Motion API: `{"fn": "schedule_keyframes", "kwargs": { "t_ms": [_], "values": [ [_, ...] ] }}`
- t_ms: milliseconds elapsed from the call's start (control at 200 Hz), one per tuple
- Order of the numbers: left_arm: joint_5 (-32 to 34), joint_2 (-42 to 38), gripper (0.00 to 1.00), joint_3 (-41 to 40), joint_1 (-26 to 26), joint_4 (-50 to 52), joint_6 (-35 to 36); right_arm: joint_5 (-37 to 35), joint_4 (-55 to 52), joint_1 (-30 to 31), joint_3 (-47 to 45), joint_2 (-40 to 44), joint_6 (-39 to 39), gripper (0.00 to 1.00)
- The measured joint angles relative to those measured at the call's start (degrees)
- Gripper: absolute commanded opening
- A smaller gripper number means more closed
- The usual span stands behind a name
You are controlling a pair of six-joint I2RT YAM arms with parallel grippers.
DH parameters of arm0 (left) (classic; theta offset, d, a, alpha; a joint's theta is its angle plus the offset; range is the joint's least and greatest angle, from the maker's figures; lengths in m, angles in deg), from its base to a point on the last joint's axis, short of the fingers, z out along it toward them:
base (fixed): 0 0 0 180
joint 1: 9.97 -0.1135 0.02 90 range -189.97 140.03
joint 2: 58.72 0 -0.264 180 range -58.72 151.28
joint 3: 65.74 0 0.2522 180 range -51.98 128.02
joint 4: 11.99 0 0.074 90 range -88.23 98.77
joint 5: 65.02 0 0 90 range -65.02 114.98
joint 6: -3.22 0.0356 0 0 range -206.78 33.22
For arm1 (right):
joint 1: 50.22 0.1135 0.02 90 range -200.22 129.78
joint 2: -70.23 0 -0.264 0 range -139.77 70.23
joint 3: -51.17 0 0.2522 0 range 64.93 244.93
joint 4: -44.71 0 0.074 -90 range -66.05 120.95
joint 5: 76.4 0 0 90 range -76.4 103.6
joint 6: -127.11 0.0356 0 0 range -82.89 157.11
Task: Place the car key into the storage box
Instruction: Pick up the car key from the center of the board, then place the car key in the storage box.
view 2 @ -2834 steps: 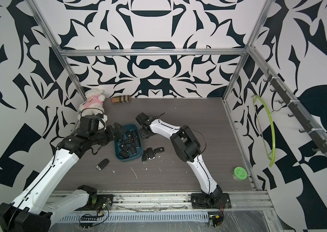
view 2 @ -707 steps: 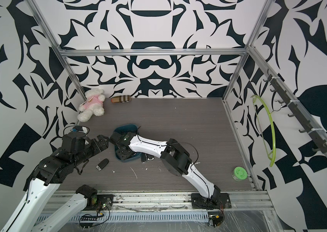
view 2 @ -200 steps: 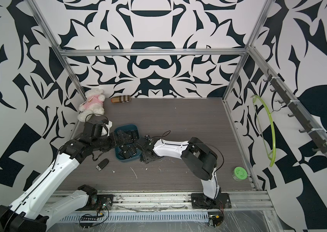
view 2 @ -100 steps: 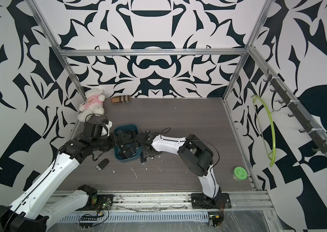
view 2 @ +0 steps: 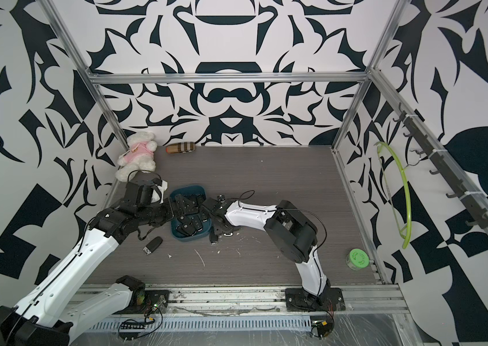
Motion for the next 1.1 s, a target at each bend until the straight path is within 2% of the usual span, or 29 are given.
{"fn": "schedule_keyframes", "kwargs": {
  "t_ms": [60, 320, 670, 845, 1100],
  "values": [
    [0.0, 0.0, 0.99, 0.0, 0.0, 0.0, 0.0, -0.39, -0.44, 0.15, 0.11, 0.0, -0.04, 0.41],
    [1.97, -0.22, 0.99, 0.04, 0.0, 0.07, -0.33, -2.62, -5.35, 0.26, 1.25, 1.29, -1.25, 0.42],
    [16.61, -7.19, 0.99, 1.79, 0.0, 4.46, -3.63, -4.85, -9.53, 0.26, 16.33, 3.93, -5.92, 0.42],
    [21.99, -11.15, 0.99, 1.84, 0.0, 6.56, -4.79, -4.04, -9.97, 0.55, 24.41, 0.09, -8.37, 0.42],
    [23.69, -12.35, 0.99, 1.84, 0.0, 9.46, -5.18, -1.01, -10.01, 2.54, 32.81, -10.27, -10.08, 0.42]
  ]
}}
